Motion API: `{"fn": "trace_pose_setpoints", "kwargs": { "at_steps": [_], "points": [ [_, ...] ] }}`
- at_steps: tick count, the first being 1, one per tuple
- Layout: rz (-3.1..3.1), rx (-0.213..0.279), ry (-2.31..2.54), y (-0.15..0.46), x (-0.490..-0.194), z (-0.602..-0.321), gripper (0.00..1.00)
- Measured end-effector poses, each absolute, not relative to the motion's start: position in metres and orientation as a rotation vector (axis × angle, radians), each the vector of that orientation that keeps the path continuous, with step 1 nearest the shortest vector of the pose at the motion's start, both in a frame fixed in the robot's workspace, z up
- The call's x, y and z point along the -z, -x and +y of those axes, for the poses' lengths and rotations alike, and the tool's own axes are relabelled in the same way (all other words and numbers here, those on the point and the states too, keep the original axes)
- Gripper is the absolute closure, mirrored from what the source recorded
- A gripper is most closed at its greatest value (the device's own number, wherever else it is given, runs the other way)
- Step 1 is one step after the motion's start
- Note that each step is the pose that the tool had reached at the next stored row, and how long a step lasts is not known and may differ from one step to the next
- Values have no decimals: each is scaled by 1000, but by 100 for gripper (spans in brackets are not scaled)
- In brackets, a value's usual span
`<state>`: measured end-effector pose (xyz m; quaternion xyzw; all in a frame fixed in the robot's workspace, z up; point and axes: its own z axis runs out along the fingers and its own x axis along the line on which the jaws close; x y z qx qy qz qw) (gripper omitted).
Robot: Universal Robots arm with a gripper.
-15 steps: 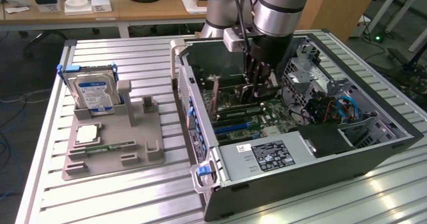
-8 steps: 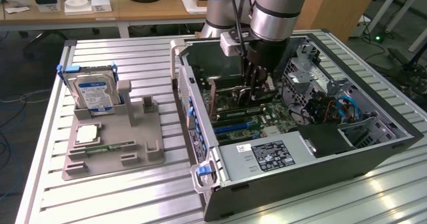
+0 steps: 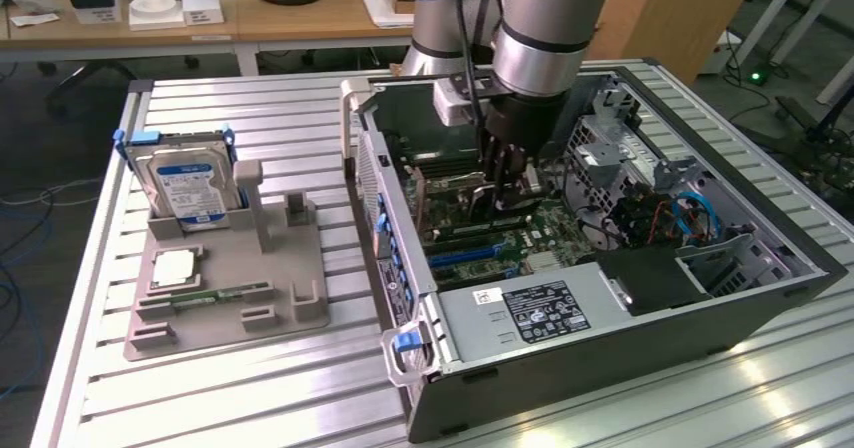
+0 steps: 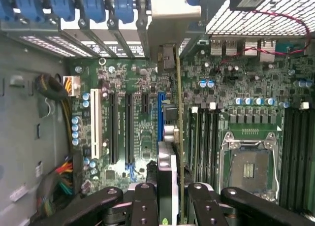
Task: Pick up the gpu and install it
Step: 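Insert the gpu into the slot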
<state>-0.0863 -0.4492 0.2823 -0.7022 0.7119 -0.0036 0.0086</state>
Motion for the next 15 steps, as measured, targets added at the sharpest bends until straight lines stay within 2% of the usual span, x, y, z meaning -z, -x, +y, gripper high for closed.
{"fn": "trace_pose_setpoints", "kwargs": {
  "at_steps": [15],
  "points": [
    [2280,12,2136,86,-264,-454,72]
  ]
}}
